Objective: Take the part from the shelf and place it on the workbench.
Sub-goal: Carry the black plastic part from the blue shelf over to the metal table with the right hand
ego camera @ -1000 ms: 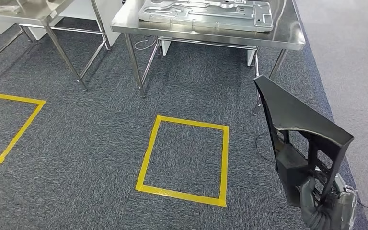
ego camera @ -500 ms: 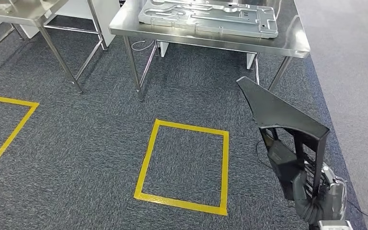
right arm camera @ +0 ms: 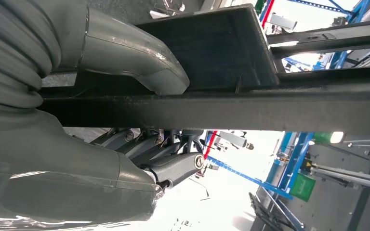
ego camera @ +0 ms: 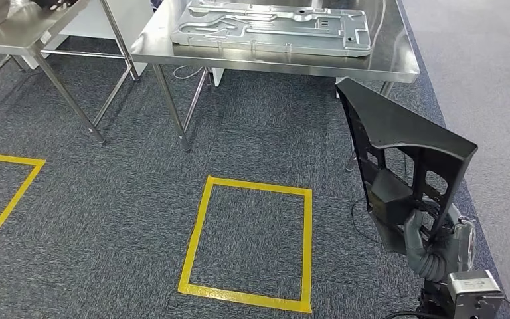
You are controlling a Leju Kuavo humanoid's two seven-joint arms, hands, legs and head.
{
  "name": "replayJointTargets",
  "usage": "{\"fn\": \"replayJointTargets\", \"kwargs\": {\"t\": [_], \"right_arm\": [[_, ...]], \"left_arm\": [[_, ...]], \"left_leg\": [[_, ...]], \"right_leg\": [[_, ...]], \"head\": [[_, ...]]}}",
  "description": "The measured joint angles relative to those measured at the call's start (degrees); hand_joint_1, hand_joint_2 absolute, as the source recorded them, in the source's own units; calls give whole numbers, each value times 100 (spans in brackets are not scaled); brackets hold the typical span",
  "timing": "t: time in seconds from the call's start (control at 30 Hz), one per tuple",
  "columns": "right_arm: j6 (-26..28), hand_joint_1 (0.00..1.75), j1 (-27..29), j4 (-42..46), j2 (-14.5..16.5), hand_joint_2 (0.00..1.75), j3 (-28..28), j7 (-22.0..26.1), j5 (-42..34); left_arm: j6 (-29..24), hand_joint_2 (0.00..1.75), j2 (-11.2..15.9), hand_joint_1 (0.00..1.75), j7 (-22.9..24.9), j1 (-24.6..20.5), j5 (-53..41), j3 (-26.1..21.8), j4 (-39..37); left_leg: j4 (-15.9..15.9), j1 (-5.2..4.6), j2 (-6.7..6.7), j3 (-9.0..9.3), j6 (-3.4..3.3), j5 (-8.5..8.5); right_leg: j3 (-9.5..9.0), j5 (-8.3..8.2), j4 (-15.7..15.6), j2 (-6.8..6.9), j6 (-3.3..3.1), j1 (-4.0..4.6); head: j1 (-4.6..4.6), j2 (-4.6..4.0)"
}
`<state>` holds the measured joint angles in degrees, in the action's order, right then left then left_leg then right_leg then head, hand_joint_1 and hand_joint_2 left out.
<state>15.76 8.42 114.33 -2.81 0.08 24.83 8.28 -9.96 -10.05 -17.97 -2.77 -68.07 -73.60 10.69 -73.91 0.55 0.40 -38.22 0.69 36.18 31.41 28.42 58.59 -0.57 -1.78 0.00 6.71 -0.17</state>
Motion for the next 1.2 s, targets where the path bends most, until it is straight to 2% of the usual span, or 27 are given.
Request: {"fn": "replayJointTargets", "kwargs": {"t": [0.03, 0.07, 0.1, 0.13, 0.17, 0.27, 0.33, 0.43, 0.47, 0.5, 0.53, 0.6, 0.67, 0.77, 0.8, 0.83, 0.87, 0.93, 0.97, 1.0, 1.03, 1.13, 1.17, 1.2], "right_arm": [[-14, 175, -43, -36, 0, 175, -2, -3, -2], [-23, 175, -82, -68, -1, 175, -4, -4, -3], [-30, 175, -124, -104, -1, 175, -7, -4, -5], [-34, 175, -163, -141, -1, 175, -11, -6, -8], [-37, 175, -193, -179, 0, 175, -17, -8, -9], [-39, 175, -247, -261, -5, 175, -33, -13, -8], [-39, 175, -305, -291, -18, 175, -42, -16, 9], [-39, 175, -382, -343, -31, 175, -62, -59, 100], [-39, 175, -388, -361, -31, 175, -64, -89, 141], [-40, 175, -398, -375, -31, 175, -67, -121, 179], [-41, 175, -421, -387, -30, 175, -72, -156, 211], [-42, 175, -492, -398, -28, 175, -90, -219, 261], [-44, 175, -559, -406, -26, 175, -109, -292, 326], [-70, 175, -594, -391, -19, 175, -139, -416, 441], [-85, 175, -605, -380, -17, 175, -148, -446, 468], [-100, 175, -624, -370, -16, 175, -157, -466, 487], [-114, 175, -642, -364, -14, 175, -166, -483, 502], [-136, 175, -669, -363, -4, 175, -179, -508, 519], [-145, 175, -672, -363, 4, 175, -183, -524, 526], [-154, 175, -673, -363, 13, 175, -187, -539, 534], [-163, 175, -676, -363, 20, 175, -191, -557, 542], [-204, 175, -694, -368, 52, 175, -200, -604, 601], [-224, 175, -702, -369, 67, 175, -209, -617, 626], [-246, 175, -707, -369, 87, 175, -218, -629, 652]], "left_arm": [[-3, 0, -1, 0, 3, 6, 2, -6, 0], [-8, 0, 1, 0, 6, 12, 5, -13, 0], [-13, 0, 4, 0, 12, 14, 9, -22, 0], [-21, 0, 7, 0, 19, 15, 13, -32, 0], [-28, 0, 5, 0, 29, 18, 15, -41, 0], [-38, 0, -17, 0, 50, 19, 16, -52, 0], [-38, 0, -32, 0, 52, -4, 18, -54, 1], [-33, 0, -55, 0, 65, -43, 20, -56, 2], [-29, 0, -63, 0, 78, -45, 18, -56, 2], [-24, 0, -70, 0, 96, -42, 13, -57, 2], [-19, 0, -78, 0, 115, -41, 3, -57, 2], [-5, 0, -87, 0, 144, -47, -19, -57, 2], [13, 0, -90, 0, 163, -72, -40, -56, 2], [33, 0, -90, 0, 189, -97, -77, -54, 2], [37, 0, -89, 0, 196, -101, -86, -53, 2], [41, 0, -88, 0, 206, -110, -91, -52, 2], [45, 0, -87, 0, 220, -119, -96, -51, 2], [52, 0, -87, 0, 254, -128, -105, -50, 2], [57, 0, -87, 0, 273, -126, -110, -49, 2], [61, 0, -87, 0, 286, -122, -112, -49, 2], [65, 0, -87, 0, 296, -118, -115, -48, 2], [68, 0, -72, 0, 307, -111, -121, -46, 3], [69, 0, -63, 0, 310, -111, -123, -46, 4], [71, 0, -55, 0, 314, -110, -125, -45, 5]], "left_leg": [[295, -16, -1, 35, -51, -222], [683, -45, -3, 107, -124, -544], [1004, -79, -10, 165, -189, -793], [1242, -112, -21, 212, -240, -965], [1370, -142, -31, 233, -279, -1054], [1545, -145, -51, 383, -322, -1057], [1653, -106, -55, 544, -338, -1037], [1688, -76, -57, 685, -349, -935], [1687, -64, -60, 740, -338, -885], [1686, -47, -64, 809, -319, -829], [1684, -26, -67, 892, -290, -766], [1679, 10, -70, 1063, -219, -632], [1683, 17, -69, 1135, -134, -528], [1640, 14, -60, 1186, -20, -468], [1509, 18, -56, 1156, 2, -464], [1270, 26, -55, 1035, 17, -425], [914, 32, -54, 827, 27, -335], [151, 29, -54, 307, 36, -35], [-69, 26, -54, 100, 33, 85], [-103, 21, -54, -23, 18, 103], [59, 11, -54, -60, -14, -11], [1041, -64, -62, 60, -179, -862], [1234, -92, -66, 93, -215, -1047], [1334, -114, -71, 104, -239, -1123]], "right_leg": [[-80, 56, -1, -9, -3, 24], [-148, 112, -6, -15, -5, 37], [-209, 163, -9, -19, 4, 53], [-241, 204, -12, -26, 23, 53], [-269, 227, -16, -33, 52, 43], [-334, 217, 34, -35, 158, 23], [-199, 308, 323, -14, 225, 8], [445, 636, 1209, 6, 340, -71], [620, 660, 1355, 13, 375, -102], [703, 569, 1311, 21, 408, -129], [699, 361, 1085, 33, 437, -156], [573, -182, 421, 67, 474, -192], [514, -384, 81, 99, 410, -163], [463, -329, 55, 89, 247, -139], [410, -295, 39, 82, 202, -144], [351, -261, 26, 76, 161, -143], [294, -221, 14, 74, 126, -140], [190, -124, 10, 66, 84, -115], [123, -68, 10, 55, 75, -100], [45, -8, 10, 42, 70, -83], [-47, 56, 9, 31, 69, -65], [-282, 241, 4, 12, 89, -27], [-314, 289, -5, 2, 115, -26], [-340, 314, 1, -7, 149, -26]], "head": [[0, 0], [-1, -1], [-4, -1], [-8, -1], [-11, -1], [-11, 0], [-9, 0], [-8, 0], [-8, 0], [-8, 0], [-8, 0], [-8, 0], [-17, 0], [-22, 0], [-21, 0], [-21, 0], [-21, 0], [-21, 0], [-21, 0], [-21, 0], [-22, 0], [-22, 0], [-21, 0], [-21, 0]]}}
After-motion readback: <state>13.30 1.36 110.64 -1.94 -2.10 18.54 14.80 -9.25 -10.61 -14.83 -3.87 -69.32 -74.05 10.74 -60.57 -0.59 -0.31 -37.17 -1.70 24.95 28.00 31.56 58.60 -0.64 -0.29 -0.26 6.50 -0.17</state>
